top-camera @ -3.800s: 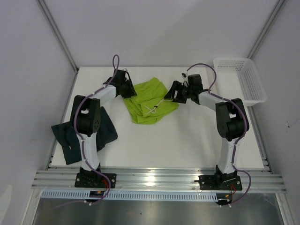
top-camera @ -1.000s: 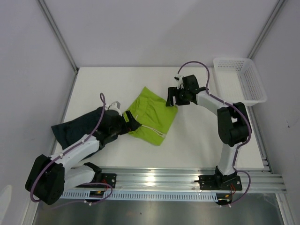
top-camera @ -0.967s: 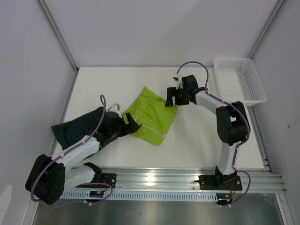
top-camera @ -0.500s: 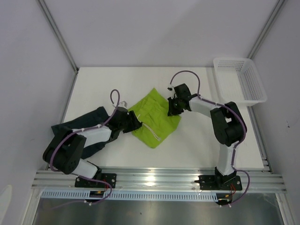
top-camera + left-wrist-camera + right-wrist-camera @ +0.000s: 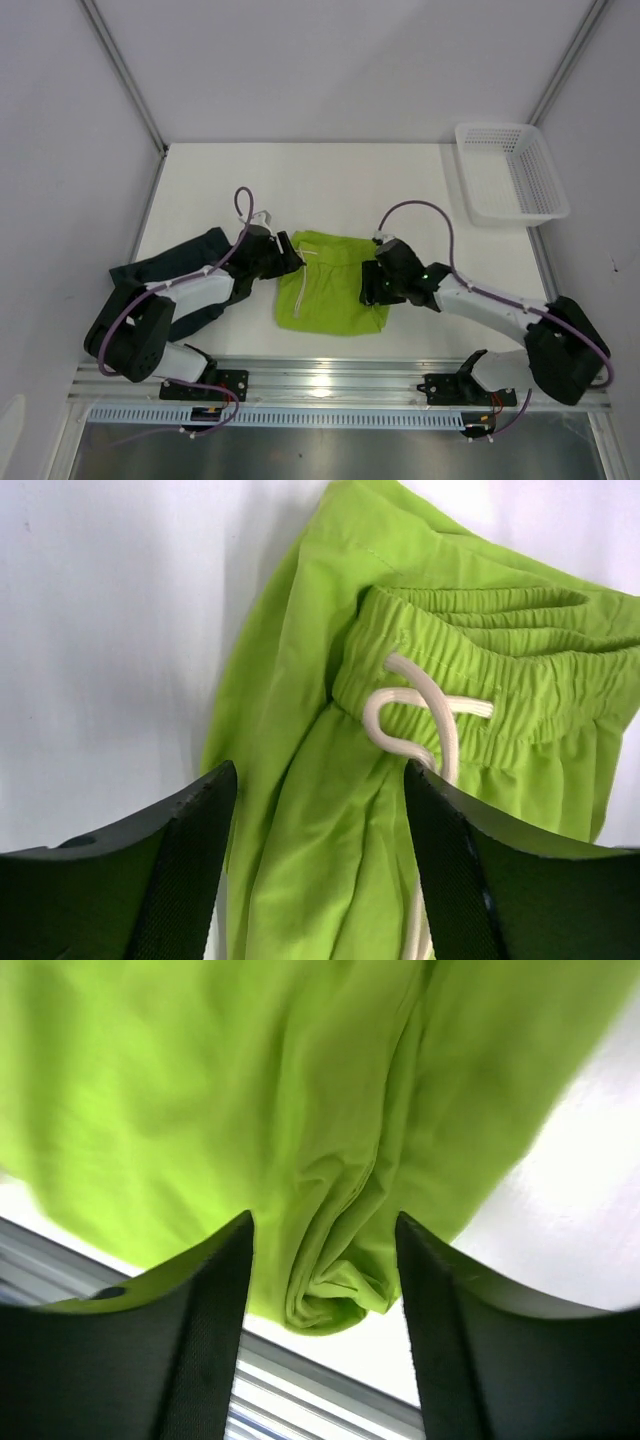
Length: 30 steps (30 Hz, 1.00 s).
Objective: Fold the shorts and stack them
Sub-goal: Neatly place the folded shorts to the corner
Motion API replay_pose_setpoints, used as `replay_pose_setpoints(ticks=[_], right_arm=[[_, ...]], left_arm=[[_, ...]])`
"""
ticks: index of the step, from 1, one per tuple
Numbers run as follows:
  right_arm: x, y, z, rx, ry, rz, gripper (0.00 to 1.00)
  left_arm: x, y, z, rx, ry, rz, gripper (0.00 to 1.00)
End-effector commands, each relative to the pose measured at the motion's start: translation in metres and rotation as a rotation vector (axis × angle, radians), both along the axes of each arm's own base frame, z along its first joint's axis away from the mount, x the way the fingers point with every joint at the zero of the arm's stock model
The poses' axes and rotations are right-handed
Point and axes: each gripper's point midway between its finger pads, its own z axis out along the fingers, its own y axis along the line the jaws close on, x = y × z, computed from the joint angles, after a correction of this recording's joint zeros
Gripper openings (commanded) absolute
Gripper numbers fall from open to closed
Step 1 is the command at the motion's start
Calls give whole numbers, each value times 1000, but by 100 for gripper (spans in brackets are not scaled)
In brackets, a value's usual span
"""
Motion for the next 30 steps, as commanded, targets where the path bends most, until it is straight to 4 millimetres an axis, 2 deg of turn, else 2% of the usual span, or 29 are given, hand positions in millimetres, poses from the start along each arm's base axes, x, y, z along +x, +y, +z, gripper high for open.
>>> replay_pose_setpoints(ticks=[1, 2, 4, 8, 12, 19, 20, 21, 22, 24, 25, 27, 28, 30], right_arm=[[24, -14, 41, 109, -116, -161, 62], [24, -16, 44, 131, -119, -171, 63], [30, -19, 55, 191, -141, -189, 62], [37, -15, 53, 250, -121, -173, 62], [46, -2, 46, 292, -101, -147, 59], [64, 22, 36, 302, -91, -92, 57], [65, 22, 27, 282, -72, -93, 54], [68, 21, 25, 274, -73, -103, 47], [69, 20, 23, 262, -69, -112, 32], [73, 16, 22, 253, -81, -136, 22], [74, 14, 22, 255, -90, -149, 14], [76, 11, 22, 252, -99, -163, 8], [78, 10, 24, 249, -105, -167, 0], [78, 7, 21, 231, -99, -175, 0]], left_arm=[[1, 1, 23, 14, -52, -23, 71], [-2, -3, 33, -13, -71, -43, 73], [-5, -3, 41, -24, -89, -56, 77], [-10, -1, 55, -25, -133, -78, 81], [-11, 0, 44, 10, -107, -100, 80], [-8, -4, 13, 32, -53, -124, 80], [-5, -8, 12, 22, -59, -133, 80], [-7, -9, 8, 19, -45, -137, 79], [-8, -12, 4, 9, -36, -146, 78], [-6, -14, -4, 1, -21, -143, 72], [-7, -14, -8, 1, -15, -141, 68], [-6, -17, -10, -14, -22, -147, 62], [-9, -18, -12, -25, -16, -155, 61], [-12, -21, -15, -50, -20, -161, 53]])
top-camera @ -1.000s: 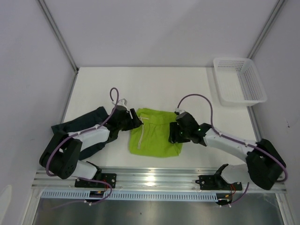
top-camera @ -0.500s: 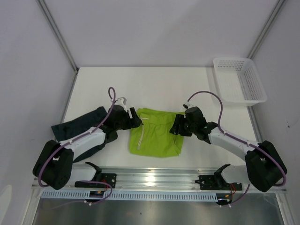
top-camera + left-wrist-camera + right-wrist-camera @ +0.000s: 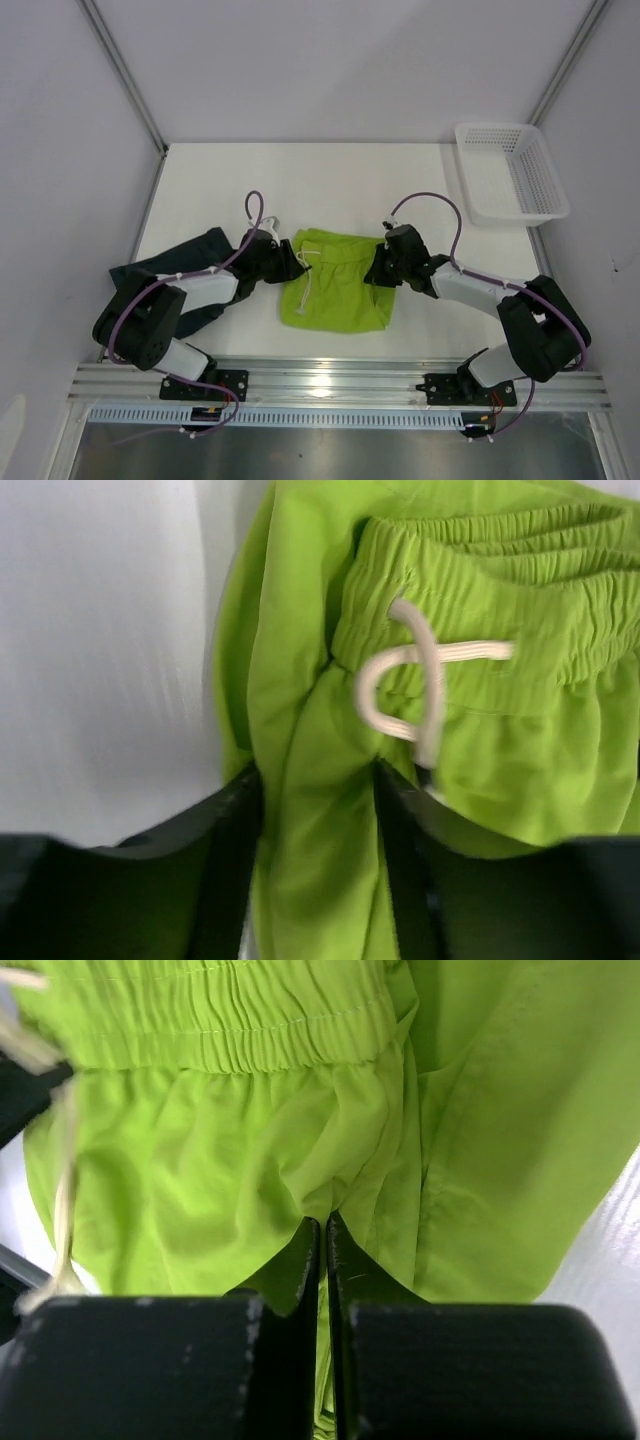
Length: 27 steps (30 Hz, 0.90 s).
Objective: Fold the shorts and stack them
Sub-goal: Neatly place the folded shorts to the corner
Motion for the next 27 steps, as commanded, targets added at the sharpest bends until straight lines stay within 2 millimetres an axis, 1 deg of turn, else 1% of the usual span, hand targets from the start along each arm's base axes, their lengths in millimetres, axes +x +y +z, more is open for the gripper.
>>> replay_pose_setpoints(ticks=[1, 2, 4, 5, 8, 10, 11, 13, 14, 17, 18, 19, 20, 21, 23, 24, 25, 26, 27], right_arm=[[19, 0, 17, 9, -73, -33, 0], [18, -2, 16, 7, -73, -38, 0], [19, -3, 20, 24, -86, -44, 0], [16, -5, 17, 25, -81, -48, 0], [15, -12, 20, 18, -80, -67, 0], [14, -22, 21, -8, -75, -94, 0], [16, -29, 30, 2, -99, -114, 0], [14, -41, 31, -7, -99, -137, 0], [18, -50, 34, -8, -104, -164, 0], [13, -69, 19, -73, -63, -197, 0], [15, -78, 11, -97, -44, -223, 0], [11, -83, 1, -111, -21, -230, 0], [12, -85, -4, -112, -10, -235, 0], [10, -87, -18, -130, 32, -229, 0], [13, -86, -29, -145, 58, -223, 0], [10, -84, -41, -156, 90, -209, 5], [10, -83, -44, -153, 97, -208, 16], [13, -81, -46, -144, 90, -208, 30], [13, -80, -46, -135, 87, -208, 55]], left_arm=[[-1, -12, 1, -66, -31, -39, 48], [-2, -15, 2, -84, -39, -52, 36], [-3, -16, -2, -86, -33, -56, 17], [-2, -18, -1, -95, -35, -62, 0], [-4, -15, -11, -67, 11, -50, 0], [0, -12, -8, -44, 1, -35, 0], [0, -10, -8, -42, -3, -37, 0], [-1, -7, -6, -32, -6, -25, 0], [-1, -7, -5, -28, -11, -26, 0], [1, -4, -1, -12, -21, -22, 0], [3, -4, 2, -8, -29, -21, 0], [3, -2, 2, 2, -32, -15, 0], [5, -1, 5, 5, -45, -13, 0], [5, 0, 5, 11, -47, -10, 0], [7, 0, 7, 20, -50, -17, 0], [7, -1, 7, 21, -50, -24, 0], [6, -2, 7, 20, -46, -30, 0], [8, -3, 8, 20, -52, -34, 1], [6, -4, 8, 20, -52, -39, 2]])
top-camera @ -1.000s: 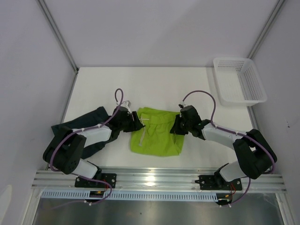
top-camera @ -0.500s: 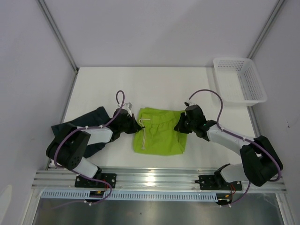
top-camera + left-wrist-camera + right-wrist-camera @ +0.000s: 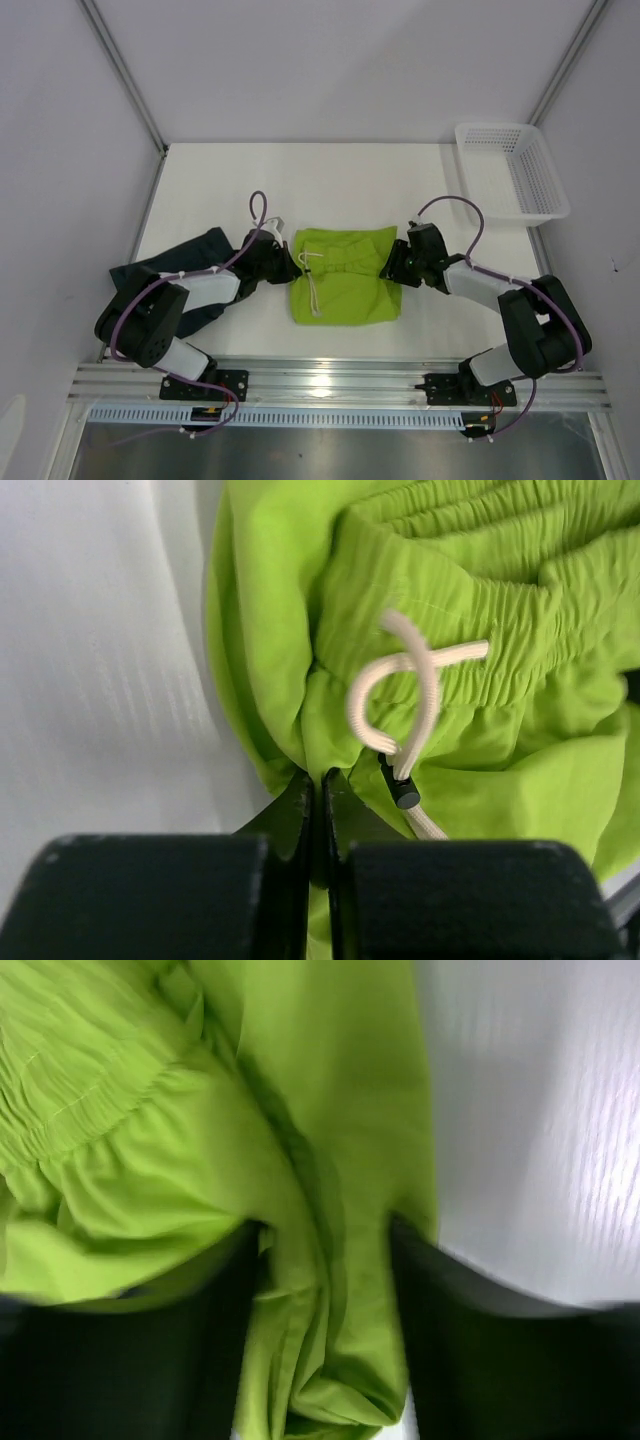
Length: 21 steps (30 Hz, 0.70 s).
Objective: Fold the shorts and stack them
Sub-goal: Neatly place the folded shorts to the corner
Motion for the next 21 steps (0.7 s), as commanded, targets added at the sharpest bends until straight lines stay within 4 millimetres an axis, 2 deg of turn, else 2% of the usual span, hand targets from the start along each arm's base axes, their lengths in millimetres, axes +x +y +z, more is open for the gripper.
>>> replay_pose_setpoints(ticks=[1, 2, 4, 8, 13, 14, 15, 16, 18, 21], right_arm=[[-1, -12, -11, -53, -6, -9, 63], [-1, -12, -9, -46, -20, -11, 70], [1, -10, 5, -14, -59, -4, 73], [3, -10, 23, -1, -99, 24, 78], [7, -14, 34, -23, -142, 50, 80], [7, -15, 36, -11, -149, 60, 84], [8, -15, 36, 2, -150, 61, 88], [12, -13, 38, 24, -162, 65, 99], [11, -2, 35, 114, -147, 125, 99], [11, 4, 16, 146, -96, 160, 99]], left_arm=[[9, 6, 8, 44, -48, 8, 9], [9, 5, 10, 41, -53, 5, 13], [8, 6, 9, 39, -53, 8, 22], [7, 5, 8, 39, -50, 4, 29], [8, 5, 7, 44, -46, 6, 39], [8, 6, 7, 44, -46, 7, 40], [7, 6, 6, 45, -43, 6, 43], [9, 5, 9, 44, -51, 6, 44], [9, 4, 10, 39, -52, 4, 48], [9, 4, 9, 37, -49, 1, 49]])
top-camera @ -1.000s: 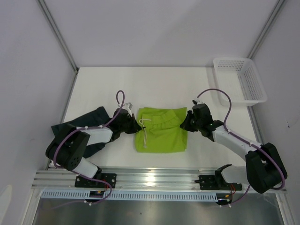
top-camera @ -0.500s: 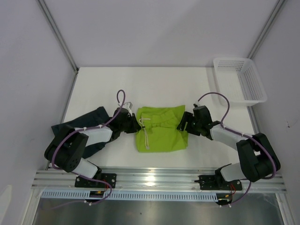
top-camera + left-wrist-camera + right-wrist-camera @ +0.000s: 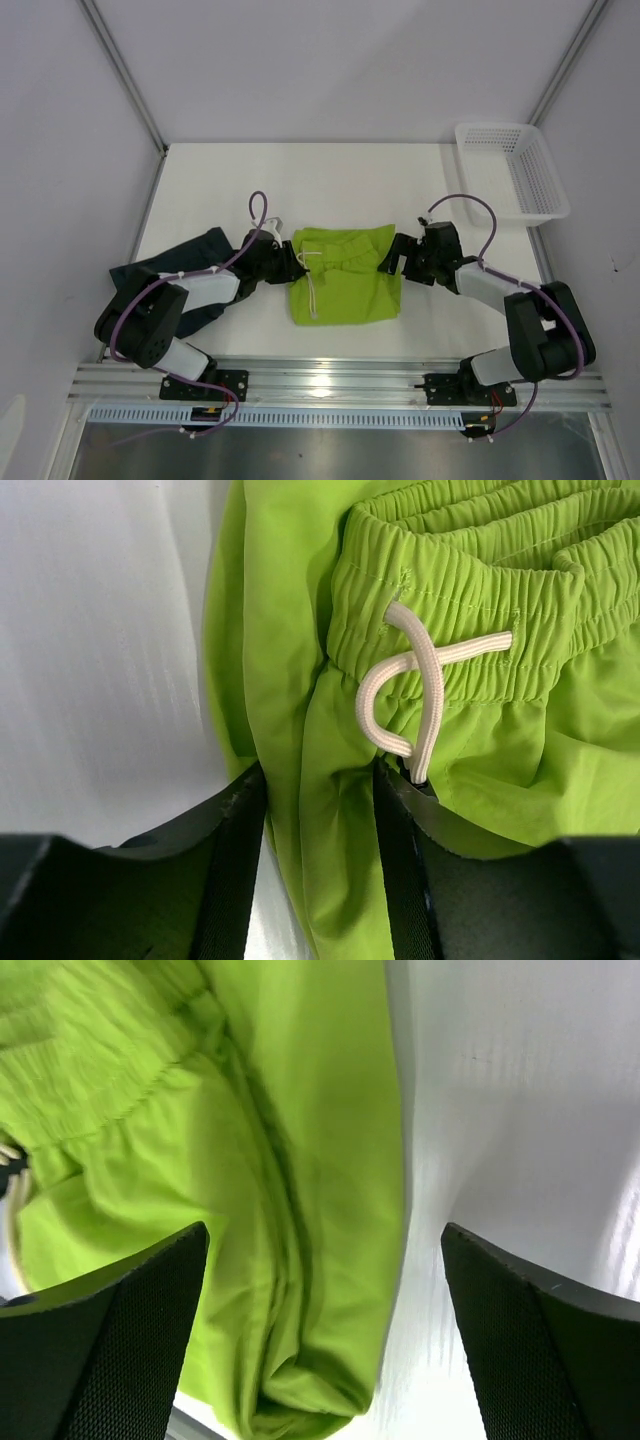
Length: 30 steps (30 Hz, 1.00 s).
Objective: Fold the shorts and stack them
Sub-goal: Neatly place the folded shorts to the corner
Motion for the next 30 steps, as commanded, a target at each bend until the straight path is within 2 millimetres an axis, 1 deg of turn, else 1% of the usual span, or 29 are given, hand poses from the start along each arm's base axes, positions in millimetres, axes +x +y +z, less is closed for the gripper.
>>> replay_pose_setpoints(ticks=[1, 3, 5, 7, 8, 9, 10, 11, 13, 14, 15, 16, 17, 19, 20, 21, 22, 23, 25, 26, 28, 29, 30], right_arm=[[2, 17, -11, 74, 5, 99, 99], [-3, 21, -24, 94, 45, 120, 99], [-3, 25, -28, 116, 42, 132, 95], [-7, 29, -35, 106, 53, 143, 88], [-7, 30, -35, 101, 55, 147, 79], [-8, 31, -36, 94, 55, 149, 73], [-11, 31, -39, 80, 63, 152, 62], [-11, 31, -40, 67, 65, 151, 57], [-14, 28, -40, 47, 68, 142, 45], [-15, 27, -41, 37, 69, 136, 36], [-16, 27, -41, 33, 69, 136, 31], [-18, 26, -40, 28, 71, 135, 23], [-18, 28, -40, 20, 67, 134, 19], [-20, 29, -38, 16, 67, 135, 9], [-20, 32, -36, 12, 56, 139, 6], [-19, 33, -33, 10, 54, 137, 3], [-19, 34, -30, 7, 49, 133, 0], [-18, 36, -23, 10, 30, 133, 0], [-18, 42, -15, 1, 11, 129, 0], [-18, 44, -10, -1, 0, 127, 0], [-15, 51, 6, -2, -35, 111, 0], [-17, 54, 10, -2, -34, 116, 0], [-15, 58, 18, 10, -51, 118, 0]], left_arm=[[7, -3, 12, -1, -41, -11, 50], [7, -3, 11, -4, -37, -12, 50], [6, -4, 9, -6, -29, -17, 50], [5, -5, 8, -11, -26, -19, 51], [5, -6, 7, -14, -23, -22, 51], [4, -7, 5, -17, -15, -22, 51], [3, -8, 5, -25, -10, -26, 50], [3, -11, 5, -34, -11, -34, 50], [0, -14, -1, -47, 13, -35, 43], [-1, -15, -3, -54, 16, -36, 41], [-1, -17, -5, -61, 26, -33, 37], [-6, -19, -12, -63, 46, -37, 37], [-5, -23, -12, -79, 43, -46, 36], [-9, -27, -17, -78, 58, -48, 26], [-8, -27, -18, -73, 53, -42, 20], [-10, -28, -19, -72, 58, -45, 10], [-7, -30, -14, -78, 48, -48, 3], [-8, -29, -14, -70, 60, -50, 0], [-1, -30, -3, -62, 35, -50, 0], [-1, -28, 5, -50, 32, -46, 0], [3, -16, 12, 10, 12, -13, 0], [5, -11, 26, 45, 8, -1, 0], [3, -2, 27, 85, 21, 18, 0]])
